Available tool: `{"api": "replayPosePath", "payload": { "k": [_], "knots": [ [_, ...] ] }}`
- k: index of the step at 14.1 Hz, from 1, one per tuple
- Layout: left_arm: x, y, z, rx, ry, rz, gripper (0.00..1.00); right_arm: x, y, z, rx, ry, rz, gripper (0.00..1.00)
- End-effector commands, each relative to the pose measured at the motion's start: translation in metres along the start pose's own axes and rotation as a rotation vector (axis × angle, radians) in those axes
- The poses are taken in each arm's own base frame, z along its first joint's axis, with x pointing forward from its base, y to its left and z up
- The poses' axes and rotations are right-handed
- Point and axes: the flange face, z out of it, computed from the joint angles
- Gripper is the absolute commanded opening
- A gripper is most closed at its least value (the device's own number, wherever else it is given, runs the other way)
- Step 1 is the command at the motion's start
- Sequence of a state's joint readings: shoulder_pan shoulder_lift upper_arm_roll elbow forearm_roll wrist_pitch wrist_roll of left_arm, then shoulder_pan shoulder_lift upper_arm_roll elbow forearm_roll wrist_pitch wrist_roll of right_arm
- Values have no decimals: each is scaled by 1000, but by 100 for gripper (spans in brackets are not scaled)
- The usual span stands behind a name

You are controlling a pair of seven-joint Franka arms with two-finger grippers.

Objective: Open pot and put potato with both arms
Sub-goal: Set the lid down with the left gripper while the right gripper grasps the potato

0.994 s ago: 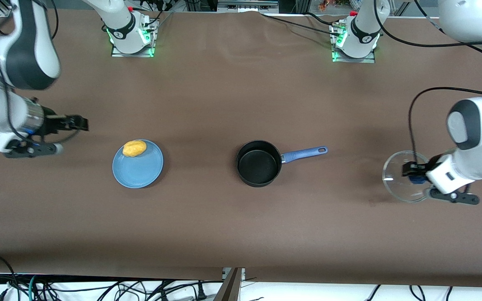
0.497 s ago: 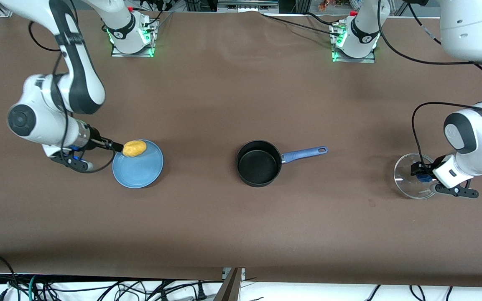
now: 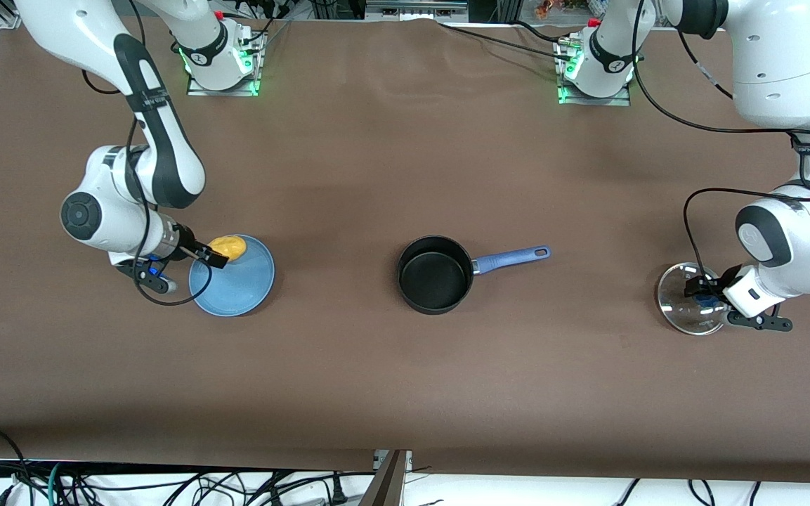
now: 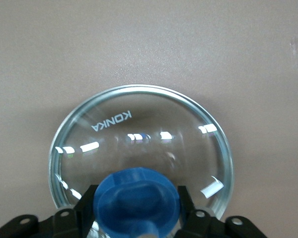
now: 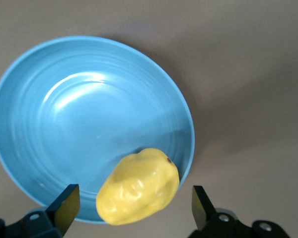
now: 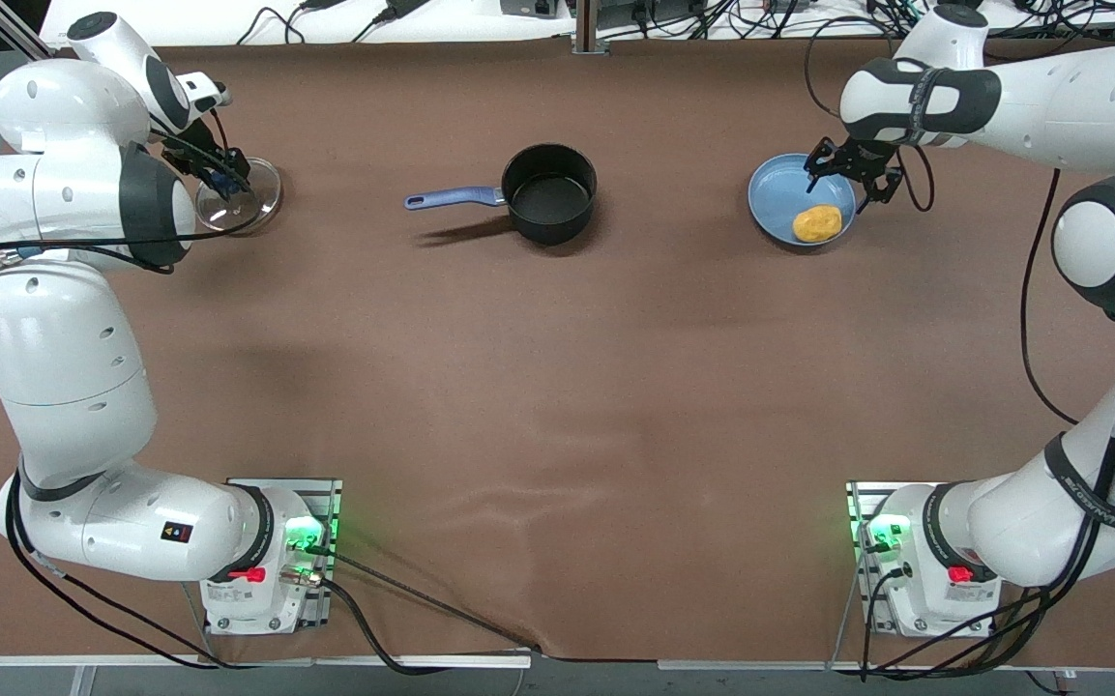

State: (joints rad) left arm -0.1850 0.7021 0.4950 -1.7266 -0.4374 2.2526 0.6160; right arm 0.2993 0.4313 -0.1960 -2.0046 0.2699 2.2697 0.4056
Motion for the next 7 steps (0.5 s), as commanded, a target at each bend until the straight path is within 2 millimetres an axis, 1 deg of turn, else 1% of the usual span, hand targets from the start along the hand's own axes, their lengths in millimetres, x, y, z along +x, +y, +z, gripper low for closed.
{"api": "replayPosePath", "payload": {
  "k": [1, 2, 3, 4, 5, 6, 7],
  "knots": [
    [9, 6, -47, -59, 21, 16, 100, -7, -1, 15, 13, 3, 24, 99],
    [12, 12, -65, -78, 12, 12, 100, -12, -4, 19, 23, 7, 23, 99],
    [16, 18, -88, -63, -8, 11, 100, -14, -2, 25, 29, 9, 33, 99],
    [21, 24, -120, -12, -25, -3, 100, -15, -1, 27, 28, 6, 35, 98],
    [24, 39, -150, 23, -40, -4, 100, -16, -3, 27, 28, 3, 32, 93],
    [26, 58, -176, 36, -57, 1, 100, -17, -3, 28, 27, 1, 29, 87],
    [24, 73, -200, 36, -76, -8, 100, -17, -3, 28, 25, -4, 29, 76]
  ]
}}
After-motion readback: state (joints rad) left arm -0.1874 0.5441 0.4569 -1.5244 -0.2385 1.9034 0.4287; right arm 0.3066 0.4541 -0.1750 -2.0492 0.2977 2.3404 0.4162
